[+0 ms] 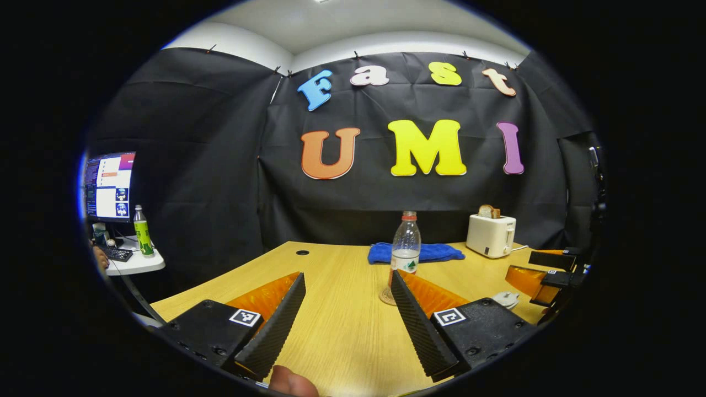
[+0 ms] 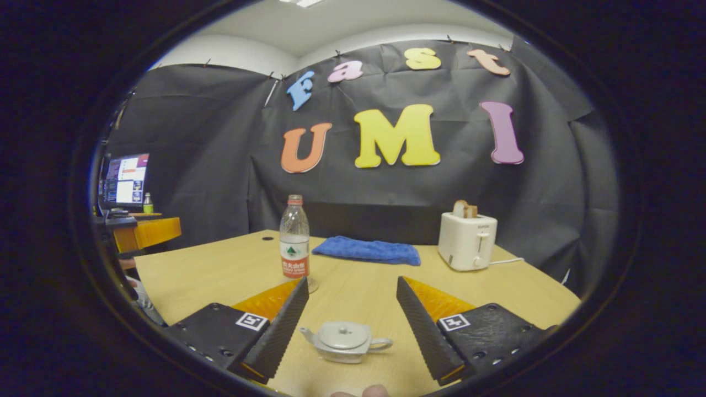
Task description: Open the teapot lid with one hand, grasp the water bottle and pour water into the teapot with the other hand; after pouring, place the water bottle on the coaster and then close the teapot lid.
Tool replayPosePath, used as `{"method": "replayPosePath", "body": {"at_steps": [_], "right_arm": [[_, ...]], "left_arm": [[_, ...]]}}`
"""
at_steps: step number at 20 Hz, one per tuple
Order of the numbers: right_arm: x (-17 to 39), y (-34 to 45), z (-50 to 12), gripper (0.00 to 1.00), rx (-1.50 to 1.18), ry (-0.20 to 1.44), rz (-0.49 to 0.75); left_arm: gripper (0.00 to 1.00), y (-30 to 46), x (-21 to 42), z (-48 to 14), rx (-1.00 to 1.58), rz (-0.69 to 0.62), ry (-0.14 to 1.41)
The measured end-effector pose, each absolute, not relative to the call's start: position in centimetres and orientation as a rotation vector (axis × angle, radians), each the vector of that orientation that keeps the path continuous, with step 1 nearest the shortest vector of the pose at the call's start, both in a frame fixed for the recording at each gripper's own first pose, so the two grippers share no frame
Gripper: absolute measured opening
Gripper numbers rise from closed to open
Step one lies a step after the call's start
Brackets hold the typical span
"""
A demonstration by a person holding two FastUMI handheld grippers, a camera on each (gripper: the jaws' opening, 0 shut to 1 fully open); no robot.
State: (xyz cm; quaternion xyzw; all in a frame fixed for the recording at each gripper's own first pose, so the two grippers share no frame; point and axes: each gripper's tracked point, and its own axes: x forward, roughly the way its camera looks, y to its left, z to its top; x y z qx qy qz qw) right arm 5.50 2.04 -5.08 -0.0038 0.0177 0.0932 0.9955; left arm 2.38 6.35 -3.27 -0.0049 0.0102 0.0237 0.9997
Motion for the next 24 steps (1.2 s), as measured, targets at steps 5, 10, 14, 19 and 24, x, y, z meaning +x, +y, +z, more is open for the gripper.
{"method": "replayPosePath", "body": {"at_steps": [5, 10, 14, 19, 24], "right_arm": [[2.3, -3.4, -0.2, 0.96, 0.008, -0.058, 0.059], [-1.0, -7.1, 1.1, 0.95, 0.024, -0.076, -0.015], [-2.3, -8.8, 1.5, 0.96, 0.044, -0.092, -0.055], [-2.2, -9.7, 1.6, 0.95, 0.033, -0.094, -0.1], [-1.4, -8.0, 1.4, 0.93, 0.023, -0.08, -0.076]], "left_arm": [[0.98, 1.8, 1.0, 1.0, -0.002, -0.005, -0.052], [0.97, -2.1, -0.4, 3.1, 0.0, -0.03, -0.085], [0.98, -4.4, -0.5, 3.1, -0.009, -0.049, -0.086], [0.98, -4.5, -0.3, 2.6, 0.025, -0.047, -0.074], [0.98, -4.3, -0.3, 2.6, 0.02, -0.043, -0.074]]}}
